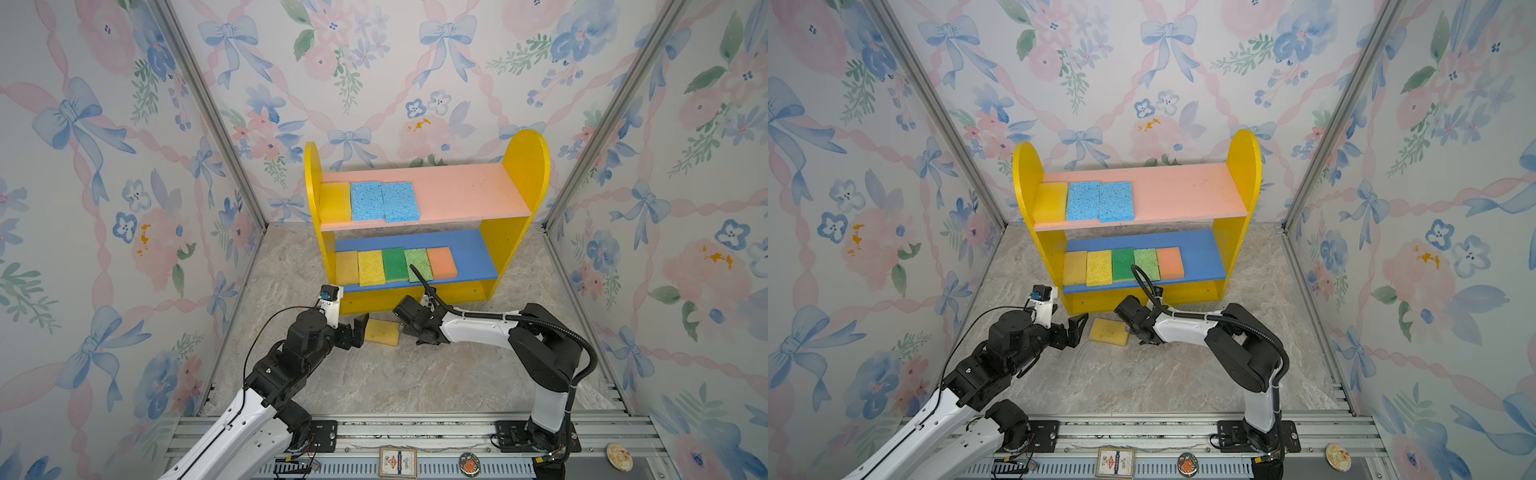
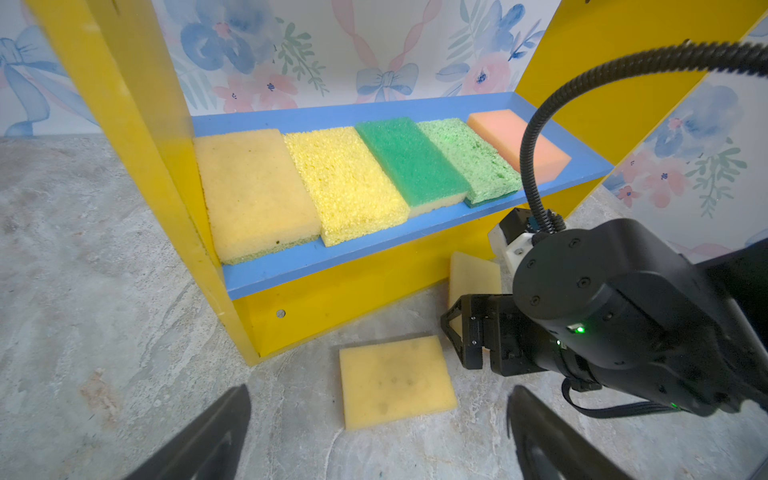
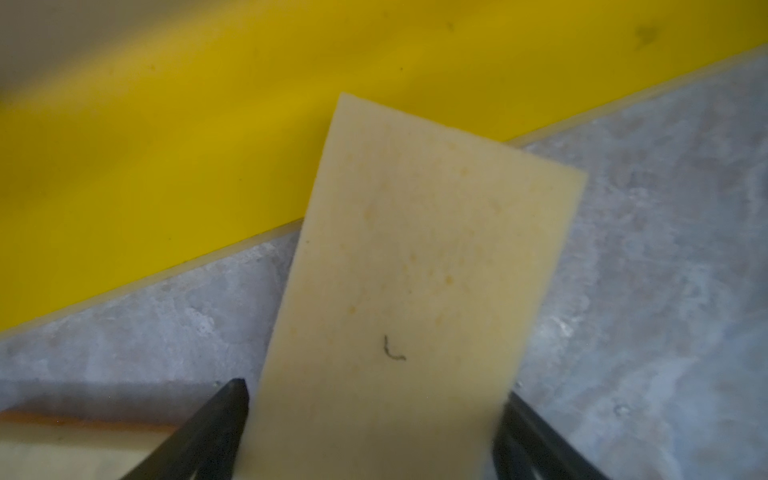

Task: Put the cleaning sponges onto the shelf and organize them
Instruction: 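Close the right gripper on the pale yellow sponge and lift it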

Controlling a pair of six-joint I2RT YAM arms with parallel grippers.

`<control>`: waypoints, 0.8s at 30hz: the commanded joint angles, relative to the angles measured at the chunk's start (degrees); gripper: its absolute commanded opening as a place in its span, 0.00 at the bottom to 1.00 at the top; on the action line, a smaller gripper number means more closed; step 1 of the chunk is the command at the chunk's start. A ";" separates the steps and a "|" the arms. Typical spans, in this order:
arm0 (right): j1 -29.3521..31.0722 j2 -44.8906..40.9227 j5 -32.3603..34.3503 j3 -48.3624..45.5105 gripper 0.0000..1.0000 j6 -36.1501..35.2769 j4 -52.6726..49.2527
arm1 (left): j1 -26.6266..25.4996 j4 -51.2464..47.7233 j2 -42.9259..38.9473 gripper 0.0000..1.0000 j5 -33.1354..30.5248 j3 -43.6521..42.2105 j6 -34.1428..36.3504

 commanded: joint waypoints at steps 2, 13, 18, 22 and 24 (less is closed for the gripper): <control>-0.10 -2.24 -1.68 -3.88 0.75 0.55 0.22 | 0.28 0.56 -0.39 0.98 0.14 -0.72 0.61; 3.55 -16.64 -1.44 -10.31 0.68 -1.03 -7.90 | 0.27 0.51 -0.65 0.98 0.25 -0.57 -0.66; 4.32 -24.60 -5.64 -12.10 0.68 -10.64 -10.15 | 0.43 2.21 3.50 0.98 5.30 1.08 -11.84; 5.87 -30.89 -9.77 -12.26 0.67 -22.01 -8.63 | 0.35 10.13 7.52 0.98 12.45 -1.00 -24.05; 5.87 -33.07 -13.57 -12.25 0.67 -26.30 -7.39 | 0.25 16.56 8.55 0.98 15.71 -3.22 -29.54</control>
